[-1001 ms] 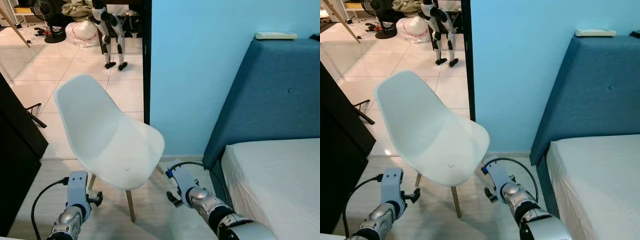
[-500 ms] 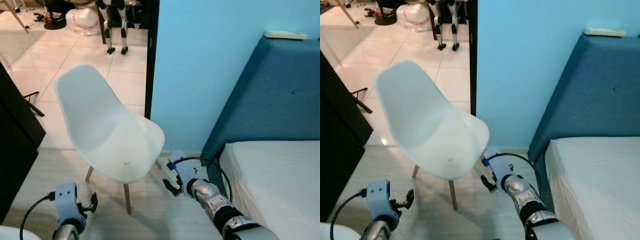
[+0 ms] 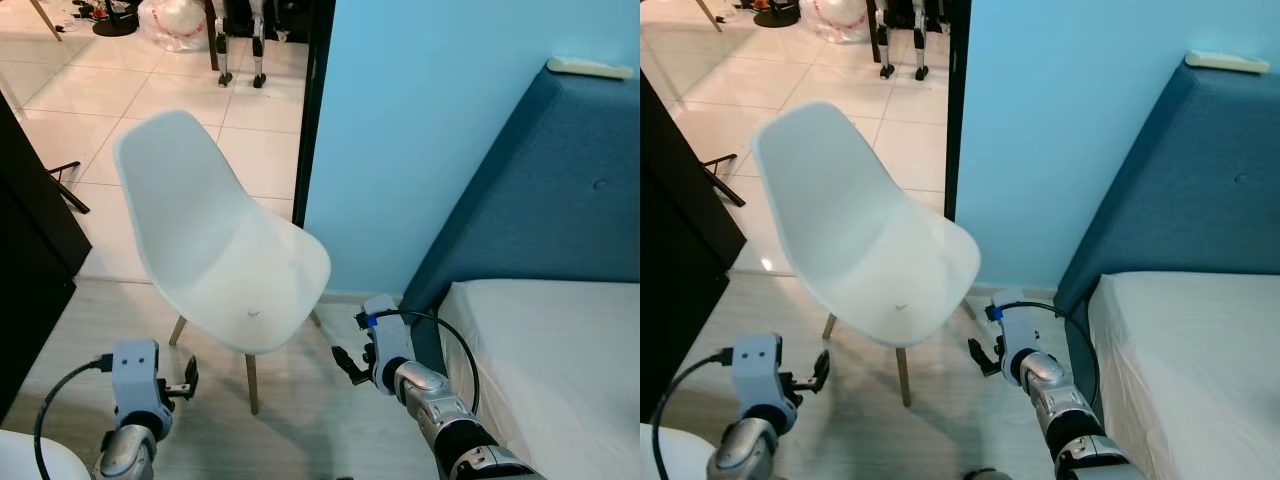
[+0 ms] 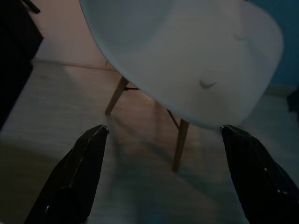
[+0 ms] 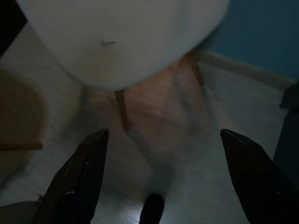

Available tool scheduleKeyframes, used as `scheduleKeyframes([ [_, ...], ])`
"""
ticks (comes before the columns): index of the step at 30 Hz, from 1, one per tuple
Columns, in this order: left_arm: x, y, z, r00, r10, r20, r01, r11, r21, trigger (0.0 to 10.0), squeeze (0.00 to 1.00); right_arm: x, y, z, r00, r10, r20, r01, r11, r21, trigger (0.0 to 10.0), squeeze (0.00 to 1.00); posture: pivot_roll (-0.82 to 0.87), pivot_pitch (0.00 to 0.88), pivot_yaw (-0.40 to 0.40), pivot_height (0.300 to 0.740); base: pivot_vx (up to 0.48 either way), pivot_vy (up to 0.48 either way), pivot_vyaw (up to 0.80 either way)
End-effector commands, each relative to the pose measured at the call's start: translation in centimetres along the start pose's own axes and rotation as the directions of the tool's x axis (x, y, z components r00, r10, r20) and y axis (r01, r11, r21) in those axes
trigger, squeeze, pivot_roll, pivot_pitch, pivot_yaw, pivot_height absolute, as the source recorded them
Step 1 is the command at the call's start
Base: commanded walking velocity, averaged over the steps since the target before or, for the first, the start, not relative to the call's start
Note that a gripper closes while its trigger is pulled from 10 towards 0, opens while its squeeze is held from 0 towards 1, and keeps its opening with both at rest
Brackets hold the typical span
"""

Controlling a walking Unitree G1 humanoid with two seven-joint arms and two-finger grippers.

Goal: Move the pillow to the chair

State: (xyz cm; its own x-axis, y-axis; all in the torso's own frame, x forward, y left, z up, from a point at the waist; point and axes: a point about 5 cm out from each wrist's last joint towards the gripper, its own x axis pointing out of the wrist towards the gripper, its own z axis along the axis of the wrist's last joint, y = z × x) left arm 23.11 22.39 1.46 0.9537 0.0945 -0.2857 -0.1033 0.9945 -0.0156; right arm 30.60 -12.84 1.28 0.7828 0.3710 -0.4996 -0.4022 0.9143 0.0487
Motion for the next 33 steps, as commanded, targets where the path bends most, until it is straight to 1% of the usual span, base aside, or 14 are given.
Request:
scheduleKeyframes([
  [1, 0.2, -0.2, -0.1, 1.0, -0.004, -0.02, 0.004, 1.0, 0.007, 10.0, 0.0, -0.2, -0.1, -0.7, 1.0, -0.009, -0.028, 0.009, 1.0, 0.001, 10.0, 0.0, 0.03, 0.177, -0.108, 0.74, 0.0, 0.0, -0.67],
  [4, 0.4, -0.1, 0.2, 1.0, -0.001, -0.015, 0.001, 1.0, 0.022, 10.0, 0.0, -0.1, 0.0, -0.4, 1.0, -0.007, -0.028, 0.007, 1.0, -0.002, 10.0, 0.0, 0.03, 0.186, -0.111, 0.74, 0.0, 0.0, -0.67],
  [6, 0.5, 0.2, 0.4, 1.0, 0.023, -0.013, -0.023, 0.999, 0.022, 10.0, 0.0, 0.0, -0.1, -0.2, 1.0, -0.004, -0.028, 0.005, 1.0, 0.0, 10.0, 0.0, 0.03, 0.199, -0.113, 0.74, 0.0, 0.0, -0.67],
  [9, 0.5, 0.2, 0.6, 0.999, 0.036, -0.007, -0.036, 0.999, 0.014, 10.0, 0.0, 0.0, -0.2, 0.0, 1.0, -0.002, -0.03, 0.002, 1.0, 0.001, 10.0, 0.0, 0.03, 0.209, -0.12, 0.74, 0.0, 0.0, -0.68],
  [12, 0.4, 0.5, 0.8, 0.997, 0.072, 0.004, -0.072, 0.997, -0.011, 10.0, 0.0, 0.0, -0.3, 0.0, 0.999, -0.004, -0.035, 0.004, 1.0, 0.006, 10.0, 0.0, 0.02, 0.21, -0.118, 0.74, 0.0, 0.0, -0.68],
  [18, 0.8, 0.6, 1.3, 0.997, 0.074, 0.019, -0.074, 0.997, 0.014, 10.0, 0.0, 0.1, -0.3, 0.3, 0.999, -0.007, -0.035, 0.006, 1.0, -0.009, 10.0, 0.0, 0.02, 0.21, -0.121, 0.74, 0.0, 0.0, -0.68],
  [22, 1.1, 0.6, 1.4, 0.997, 0.08, 0.022, -0.08, 0.997, -0.014, 10.0, 0.0, 0.2, -0.4, 0.6, 0.999, -0.016, -0.034, 0.015, 1.0, -0.022, 10.0, 0.0, 0.02, 0.206, -0.123, 0.74, 0.0, 0.0, -0.68],
  [26, 1.2, 0.6, 1.6, 0.996, 0.083, 0.027, -0.082, 0.996, -0.022, 10.0, 0.0, 0.2, -0.4, 0.7, 0.999, -0.017, -0.034, 0.016, 0.999, -0.03, 10.0, 0.0, 0.02, 0.204, -0.125, 0.74, 0.0, 0.0, -0.68],
  [28, 1.3, 0.5, 1.7, 0.995, 0.089, 0.034, -0.087, 0.995, -0.042, 10.0, 0.0, 0.4, -0.4, 1.2, 0.999, -0.02, -0.027, 0.018, 0.998, -0.056, 10.0, 0.0, 0.02, 0.202, -0.128, 0.74, 0.0, 0.0, -0.68],
  [33, 1.5, 0.4, 1.8, 0.995, 0.09, 0.037, -0.089, 0.995, -0.048, 10.0, 0.0, 0.5, -0.4, 1.6, 1.0, -0.022, -0.021, 0.02, 0.997, -0.075, 10.0, 0.0, 0.02, 0.201, -0.131, 0.74, 0.0, 0.0, -0.68],
])
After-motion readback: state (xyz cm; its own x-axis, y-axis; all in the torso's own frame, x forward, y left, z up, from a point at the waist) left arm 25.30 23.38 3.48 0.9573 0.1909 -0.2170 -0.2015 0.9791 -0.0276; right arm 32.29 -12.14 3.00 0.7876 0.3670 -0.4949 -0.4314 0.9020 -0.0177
